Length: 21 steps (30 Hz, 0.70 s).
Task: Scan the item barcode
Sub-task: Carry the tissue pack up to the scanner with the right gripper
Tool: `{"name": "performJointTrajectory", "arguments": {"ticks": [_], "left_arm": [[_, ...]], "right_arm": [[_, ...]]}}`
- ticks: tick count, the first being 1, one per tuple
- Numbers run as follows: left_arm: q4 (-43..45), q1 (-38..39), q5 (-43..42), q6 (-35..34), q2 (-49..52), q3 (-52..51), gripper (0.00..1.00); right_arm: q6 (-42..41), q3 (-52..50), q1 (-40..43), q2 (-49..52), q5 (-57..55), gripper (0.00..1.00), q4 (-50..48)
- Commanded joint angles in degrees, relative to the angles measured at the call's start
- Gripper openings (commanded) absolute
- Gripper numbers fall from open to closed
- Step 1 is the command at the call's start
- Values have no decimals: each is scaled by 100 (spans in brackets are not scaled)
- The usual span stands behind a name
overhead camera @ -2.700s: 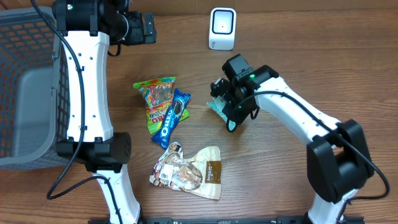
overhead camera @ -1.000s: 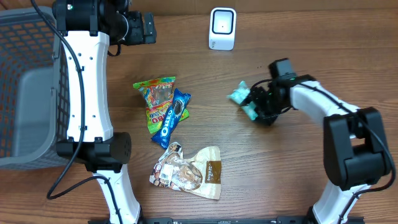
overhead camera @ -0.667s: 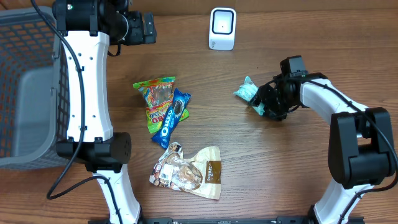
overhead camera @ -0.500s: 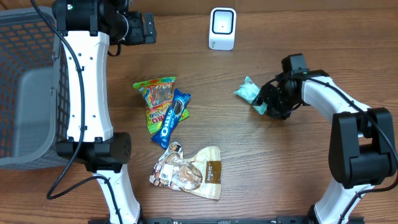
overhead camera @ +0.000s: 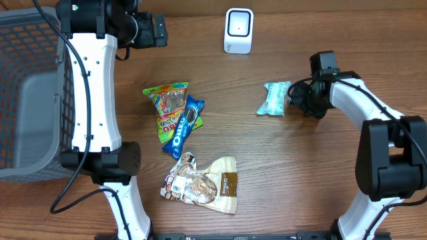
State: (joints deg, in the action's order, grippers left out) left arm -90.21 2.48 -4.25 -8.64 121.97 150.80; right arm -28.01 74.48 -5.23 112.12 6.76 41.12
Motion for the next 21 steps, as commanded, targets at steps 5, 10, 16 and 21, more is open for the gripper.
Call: {"name": "performJointTrajectory", "arguments": {"ticks": [5,10,16,21], "left_arm": [[17,-22,20,-17,57,31,100],[17,-22,20,-17,57,31,100],[17,-22,20,-17,57,33,100],[17,-22,20,-17,55,31,100]], "right_arm": [[553,973,122,-197,981,72,227],[1471,1014,146,-138,1305,78,7],[3010,1014,136,251,1655,81,-44],[3279,1012,136,702,2146,80,-170]]}}
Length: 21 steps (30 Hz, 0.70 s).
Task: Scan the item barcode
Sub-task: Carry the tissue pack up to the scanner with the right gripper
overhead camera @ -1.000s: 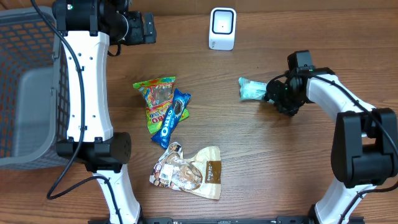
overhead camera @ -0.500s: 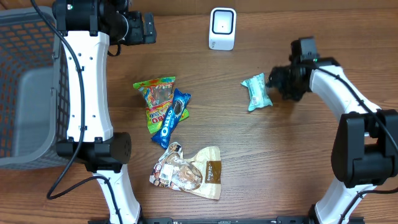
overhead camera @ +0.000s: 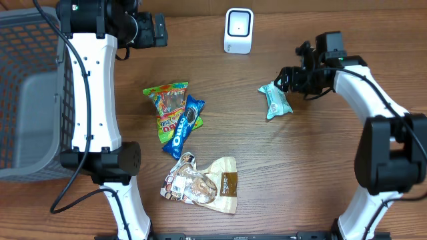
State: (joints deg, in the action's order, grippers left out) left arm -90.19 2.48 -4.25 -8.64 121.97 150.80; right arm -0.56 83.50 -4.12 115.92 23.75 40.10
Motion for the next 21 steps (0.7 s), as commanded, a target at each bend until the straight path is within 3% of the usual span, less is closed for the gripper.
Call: {"name": "performJointTrajectory", "arguments": {"ticks": [1,7,17,21], "left_arm": [[15,-22,20,-17,57,31,100],[15,-22,20,-17,55,31,100],[15,-22,20,-17,55,31,100],[15,-22,20,-17,57,31,100]], "right_arm": [[533,109,24,387,518,80,-90],[531,109,24,651,852,65,-107],[181,48,24,852,1513,7,61],[177,76,46,846,2317,4,195]]}}
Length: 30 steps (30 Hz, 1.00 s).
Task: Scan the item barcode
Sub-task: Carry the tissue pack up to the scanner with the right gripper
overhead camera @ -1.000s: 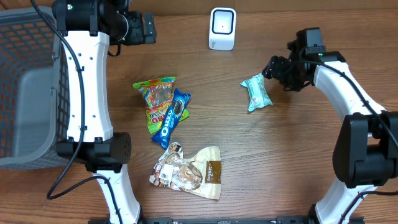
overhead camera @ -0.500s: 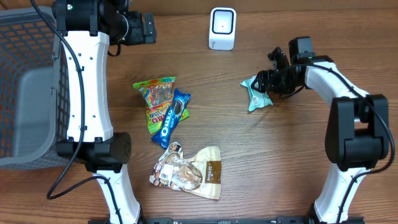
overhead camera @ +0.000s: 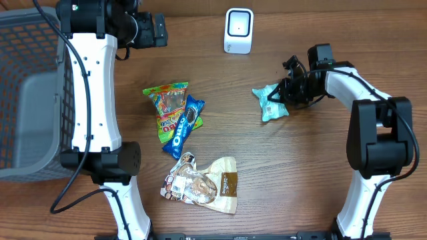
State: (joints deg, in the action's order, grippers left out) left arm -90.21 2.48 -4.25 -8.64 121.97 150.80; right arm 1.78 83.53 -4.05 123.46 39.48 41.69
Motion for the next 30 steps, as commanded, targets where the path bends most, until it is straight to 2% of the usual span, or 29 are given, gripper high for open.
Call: {"name": "performJointTrajectory", "arguments": {"ticks": [1,7,13,20,24,30], "left_arm": [[17,-22,20,-17,57,31,100],[17,-22,20,-20,55,31,100],[17,-22,20,-17,55,31,100],[17,-22,20,-17,57,33,100],[17,-22,20,-17,57,31,100],[17,-22,20,-17,55,31,100]], "right_arm": [[-133,111,52,85,1056,4,66],[-866,568,52,-103,2271,4,199],[-2017,1379,-68,-710,2280,4,365],[-3064,2068,-330,-1456,949,4,372],[-3281,2299,-616,-1768,-66,4,369],[-3331,2656,-973,-1873,-671,4,387]]}}
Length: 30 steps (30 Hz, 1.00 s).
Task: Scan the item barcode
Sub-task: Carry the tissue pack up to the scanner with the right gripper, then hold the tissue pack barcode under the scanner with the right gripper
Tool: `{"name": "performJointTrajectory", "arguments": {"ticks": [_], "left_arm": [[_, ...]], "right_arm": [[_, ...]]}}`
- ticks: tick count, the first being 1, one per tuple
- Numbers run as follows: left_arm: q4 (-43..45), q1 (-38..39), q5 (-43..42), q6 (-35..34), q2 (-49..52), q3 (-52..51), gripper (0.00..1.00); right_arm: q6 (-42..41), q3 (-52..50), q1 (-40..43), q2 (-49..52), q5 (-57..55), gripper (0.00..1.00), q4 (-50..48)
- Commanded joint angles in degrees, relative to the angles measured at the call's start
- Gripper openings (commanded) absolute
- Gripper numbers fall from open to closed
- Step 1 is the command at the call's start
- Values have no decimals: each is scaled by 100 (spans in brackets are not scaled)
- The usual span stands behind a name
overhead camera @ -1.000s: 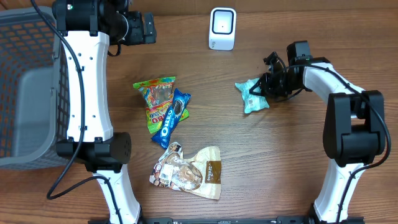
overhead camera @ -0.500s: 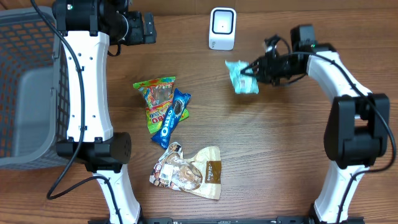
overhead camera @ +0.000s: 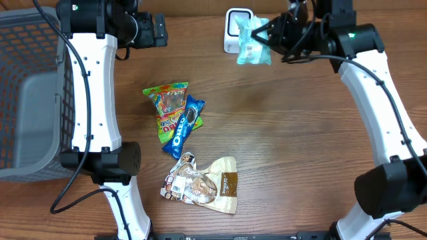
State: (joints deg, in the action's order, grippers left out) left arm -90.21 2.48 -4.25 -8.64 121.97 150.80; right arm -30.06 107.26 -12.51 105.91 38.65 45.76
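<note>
A pale green packet (overhead camera: 253, 41) hangs at the back of the table, just right of the white barcode scanner (overhead camera: 235, 27) and overlapping its right edge. My right gripper (overhead camera: 270, 39) is shut on the packet's right end. Far to the left, my left gripper (overhead camera: 159, 30) sits at the back of the table; its fingers are too dark and small to tell if open or shut.
A colourful candy bag (overhead camera: 170, 107), a blue Oreo pack (overhead camera: 185, 127) and a brown and white snack bag (overhead camera: 201, 185) lie mid-table. A grey mesh basket (overhead camera: 30, 100) fills the left edge.
My right gripper, which held the green packet on the table at the right, has moved up and left. It now holds the packet beside the scanner.
The green packet lay on the table at the right with my right gripper beside it. It then shifted and turned slightly with the gripper at its right end. Now it is held next to the scanner. The left arm stayed put throughout.
</note>
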Motion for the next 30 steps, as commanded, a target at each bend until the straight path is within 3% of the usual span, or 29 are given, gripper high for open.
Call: {"name": "performJointTrajectory", "arguments": {"ticks": [1,7,12,20,30], "left_arm": [[17,-22,20,-20,57,31,100],[17,-22,20,-17,57,31,100],[17,-22,20,-17,57,33,100],[17,-22,20,-17,55,31,100],[17,-22,20,-17,57,31,100]], "right_arm": [[-146,334,-166,-118,-636,4,-22],[-90,638,-243,-118,-1117,4,-44],[654,763,-291,-118,-1611,4,-208],[1193,756,-597,-111,-2522,4,-142],[3086,745,-1403,636,-4758,4,-960]]}}
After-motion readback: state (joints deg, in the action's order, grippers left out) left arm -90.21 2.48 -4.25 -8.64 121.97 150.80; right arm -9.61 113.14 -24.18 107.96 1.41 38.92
